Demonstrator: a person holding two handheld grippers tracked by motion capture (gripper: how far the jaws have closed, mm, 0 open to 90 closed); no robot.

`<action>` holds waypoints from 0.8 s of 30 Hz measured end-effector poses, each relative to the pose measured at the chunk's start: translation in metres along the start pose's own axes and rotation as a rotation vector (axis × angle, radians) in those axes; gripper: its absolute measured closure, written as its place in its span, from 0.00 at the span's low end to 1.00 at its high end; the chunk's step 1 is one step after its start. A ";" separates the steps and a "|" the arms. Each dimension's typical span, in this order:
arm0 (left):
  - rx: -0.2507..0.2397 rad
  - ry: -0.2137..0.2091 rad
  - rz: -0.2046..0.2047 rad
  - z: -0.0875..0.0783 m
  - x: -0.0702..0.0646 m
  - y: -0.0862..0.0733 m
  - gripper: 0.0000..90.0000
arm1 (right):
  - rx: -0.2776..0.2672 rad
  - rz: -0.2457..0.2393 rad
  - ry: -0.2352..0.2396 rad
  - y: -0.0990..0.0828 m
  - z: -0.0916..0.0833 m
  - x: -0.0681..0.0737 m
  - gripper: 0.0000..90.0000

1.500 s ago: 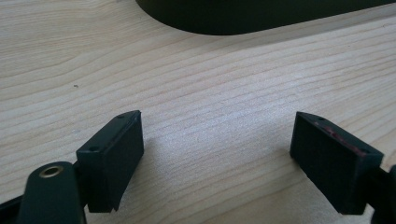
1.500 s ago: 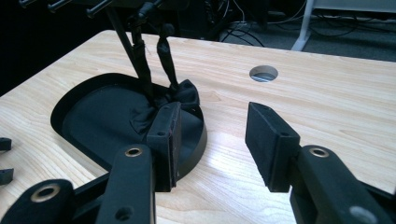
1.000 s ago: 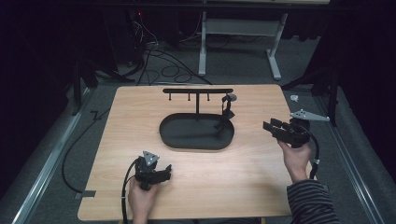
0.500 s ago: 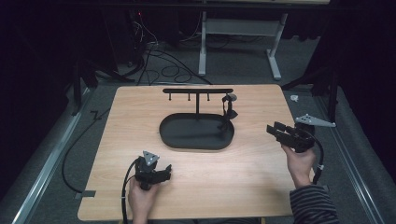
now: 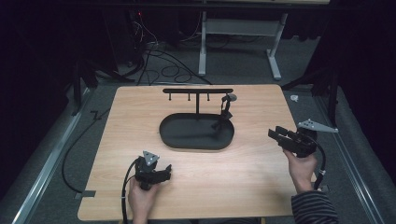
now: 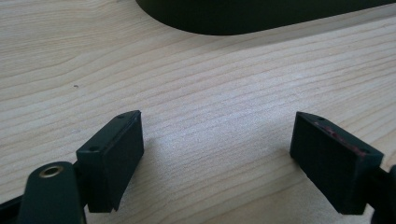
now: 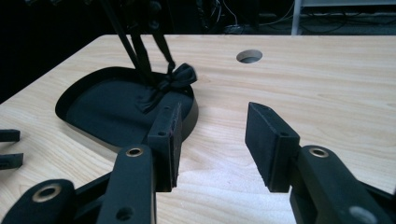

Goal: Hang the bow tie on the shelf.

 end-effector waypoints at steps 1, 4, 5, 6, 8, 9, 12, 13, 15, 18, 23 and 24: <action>0.000 0.000 0.000 0.000 0.000 0.000 0.20 | 0.005 0.003 0.000 -0.002 0.000 0.000 0.64; 0.000 0.000 0.000 0.000 0.000 0.000 0.20 | 0.012 -0.017 -0.011 -0.004 0.001 0.002 0.64; 0.000 0.000 0.000 0.000 0.000 0.000 0.20 | 0.015 -0.029 -0.013 -0.005 0.001 0.003 0.64; 0.000 0.000 0.000 0.000 0.000 0.000 0.20 | 0.024 -0.036 -0.016 -0.008 0.001 0.006 0.64; 0.000 0.000 0.000 0.000 0.000 0.000 0.20 | 0.025 -0.034 -0.011 -0.010 0.002 0.007 0.64; 0.000 0.000 0.000 0.000 0.000 0.000 0.20 | 0.025 -0.034 -0.011 -0.010 0.002 0.007 0.64; 0.000 0.000 0.000 0.000 0.000 0.000 0.20 | 0.029 -0.029 -0.005 -0.014 0.003 0.008 0.64; 0.000 0.000 0.000 0.000 0.000 0.000 0.20 | 0.030 -0.026 -0.002 -0.014 0.003 0.008 0.64; 0.000 0.000 0.000 0.000 0.000 0.000 0.20 | 0.028 -0.024 0.001 -0.016 0.002 0.008 0.64; 0.000 0.000 0.000 0.000 0.000 0.000 0.20 | 0.033 -0.024 0.001 -0.018 0.002 0.009 0.64; 0.000 0.000 0.000 0.000 0.000 0.000 0.20 | 0.040 -0.016 0.003 -0.023 0.003 0.009 0.64; 0.000 0.000 0.000 0.000 0.000 0.000 0.20 | 0.043 -0.016 0.004 -0.023 0.003 0.009 0.64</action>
Point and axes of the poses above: each handheld gripper's, and its own axes: z roughly forward along the jaws, y roughly out of its top, x roughly to its left, the point moved 6 cm from there along z, roughly forward along the jaws, and after that the axes turned 8 degrees about z, right-handed, at the moved point
